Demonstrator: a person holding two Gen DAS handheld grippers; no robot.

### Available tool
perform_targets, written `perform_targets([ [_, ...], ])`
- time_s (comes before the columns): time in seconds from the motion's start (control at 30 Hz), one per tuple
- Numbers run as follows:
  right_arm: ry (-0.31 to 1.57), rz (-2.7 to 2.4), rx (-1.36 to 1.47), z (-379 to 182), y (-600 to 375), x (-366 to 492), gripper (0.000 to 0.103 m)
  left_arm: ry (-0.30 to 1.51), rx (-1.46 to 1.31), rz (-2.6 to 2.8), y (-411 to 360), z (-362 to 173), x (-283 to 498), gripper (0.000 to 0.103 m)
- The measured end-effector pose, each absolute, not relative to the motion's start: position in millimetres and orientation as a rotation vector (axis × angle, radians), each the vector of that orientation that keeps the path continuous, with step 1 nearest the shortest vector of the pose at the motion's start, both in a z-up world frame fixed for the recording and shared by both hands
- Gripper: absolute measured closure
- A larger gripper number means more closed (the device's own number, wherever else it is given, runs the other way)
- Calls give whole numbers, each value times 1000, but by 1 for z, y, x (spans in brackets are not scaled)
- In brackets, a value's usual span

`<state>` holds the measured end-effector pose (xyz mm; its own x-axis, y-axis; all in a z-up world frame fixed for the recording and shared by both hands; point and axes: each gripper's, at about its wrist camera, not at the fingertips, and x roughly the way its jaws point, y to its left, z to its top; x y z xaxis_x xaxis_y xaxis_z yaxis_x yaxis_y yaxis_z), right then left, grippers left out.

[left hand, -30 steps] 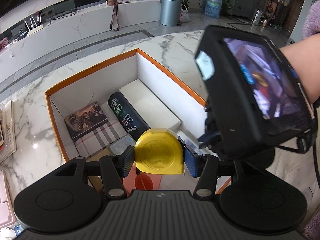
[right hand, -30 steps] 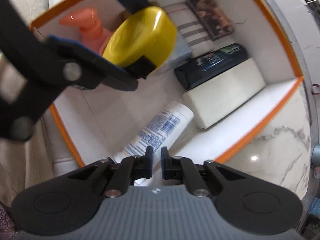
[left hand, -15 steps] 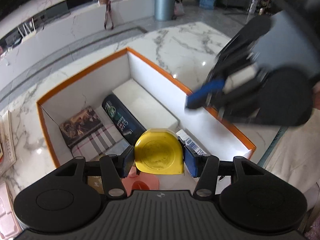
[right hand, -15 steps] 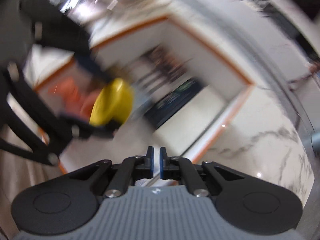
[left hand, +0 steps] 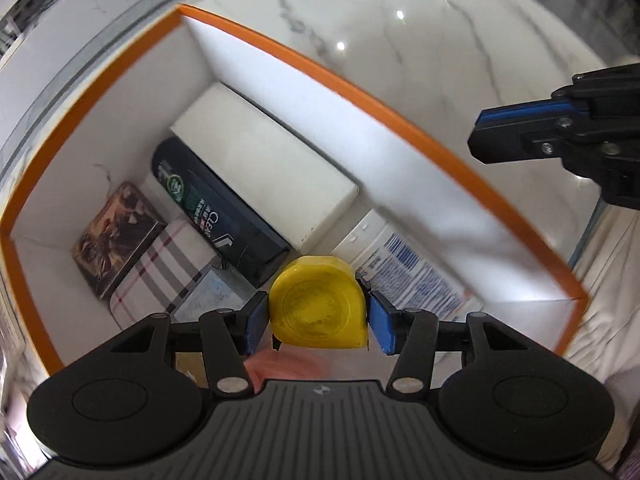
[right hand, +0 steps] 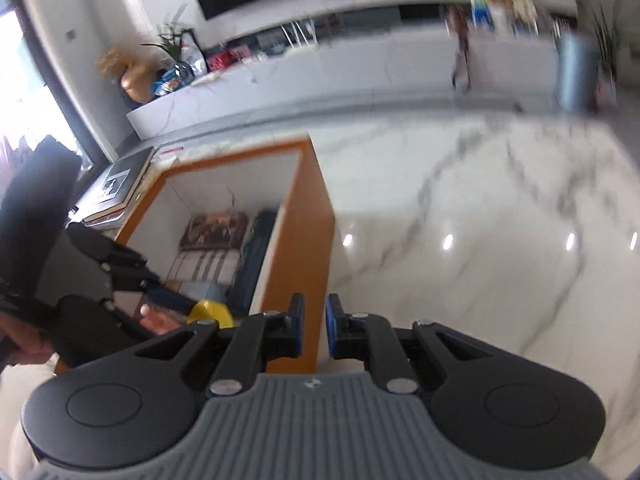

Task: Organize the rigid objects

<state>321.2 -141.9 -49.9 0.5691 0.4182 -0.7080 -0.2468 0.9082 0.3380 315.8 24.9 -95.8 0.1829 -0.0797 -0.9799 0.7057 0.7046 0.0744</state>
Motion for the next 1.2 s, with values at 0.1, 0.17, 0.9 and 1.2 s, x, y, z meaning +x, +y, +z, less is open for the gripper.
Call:
perform_targets([
  [0.1,895,397,253,-59,-149,321,91,1302,674,-633,16,-105,316,42],
  [0.17,901,407,263,-61,-149,318,91,1313,760,-665,10,-113,312,42],
  [0.9,926,420,234,-61,-156,309,83,1247,878,-692,14,-91,274,36],
  [1.2,838,443,197,-12,-149,270,75,1030,619,-600,21,-1,239,39],
])
